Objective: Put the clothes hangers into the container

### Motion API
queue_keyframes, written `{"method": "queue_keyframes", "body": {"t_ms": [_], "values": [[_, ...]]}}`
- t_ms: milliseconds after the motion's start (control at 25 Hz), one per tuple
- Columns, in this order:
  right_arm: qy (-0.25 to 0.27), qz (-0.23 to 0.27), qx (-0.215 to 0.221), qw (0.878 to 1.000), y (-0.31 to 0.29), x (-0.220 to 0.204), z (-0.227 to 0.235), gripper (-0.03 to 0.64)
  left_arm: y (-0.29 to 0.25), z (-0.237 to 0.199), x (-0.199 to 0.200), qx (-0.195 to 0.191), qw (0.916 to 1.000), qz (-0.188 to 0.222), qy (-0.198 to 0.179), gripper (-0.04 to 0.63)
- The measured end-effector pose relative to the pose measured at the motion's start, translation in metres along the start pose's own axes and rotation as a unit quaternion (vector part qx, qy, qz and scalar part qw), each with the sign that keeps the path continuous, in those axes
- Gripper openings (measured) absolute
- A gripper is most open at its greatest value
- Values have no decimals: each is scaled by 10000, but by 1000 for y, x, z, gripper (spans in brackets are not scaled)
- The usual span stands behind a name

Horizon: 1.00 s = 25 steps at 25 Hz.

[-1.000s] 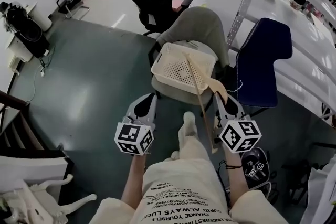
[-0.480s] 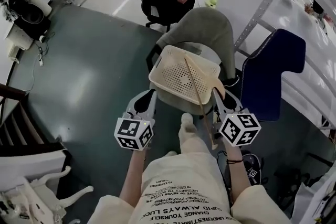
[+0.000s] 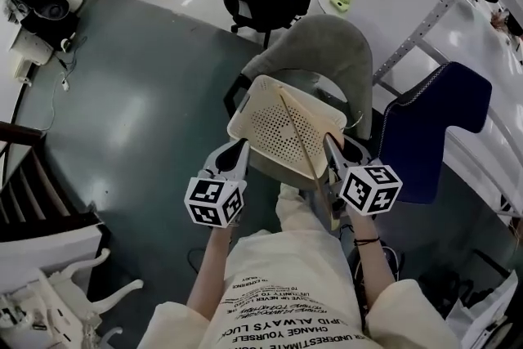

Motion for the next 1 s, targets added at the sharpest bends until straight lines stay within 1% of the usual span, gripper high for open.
{"method": "queue_keyframes", "body": {"t_ms": [160,440,640,840,1000], "values": [[-22,-275,181,9995,-27,3,13,55,-22,-9,-2,95,9998,-104,149,23],[96,-766,313,9965,-66,-2,32,55,-55,-21,-15,150,9986,-330,388,23],[233,-1044,311,9938,-93,-9,47,55,-79,-23,-31,43,9972,-535,527,23],[95,-1203,250,9924,-115,-20,59,55,-97,-26,-45,-81,9948,-761,672,23],[-109,-1284,170,9915,-135,-34,71,55,-117,-29,-57,-225,9927,-939,726,23]]}}
Point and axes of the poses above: the fingertips, and each gripper's own axes: y backward along the fingers, z to its right, x out of its top, the point moved 5 cm from there along y, backward along the fingers, and after that the axes turned 4 degrees about -y, right-handed, at the moved point
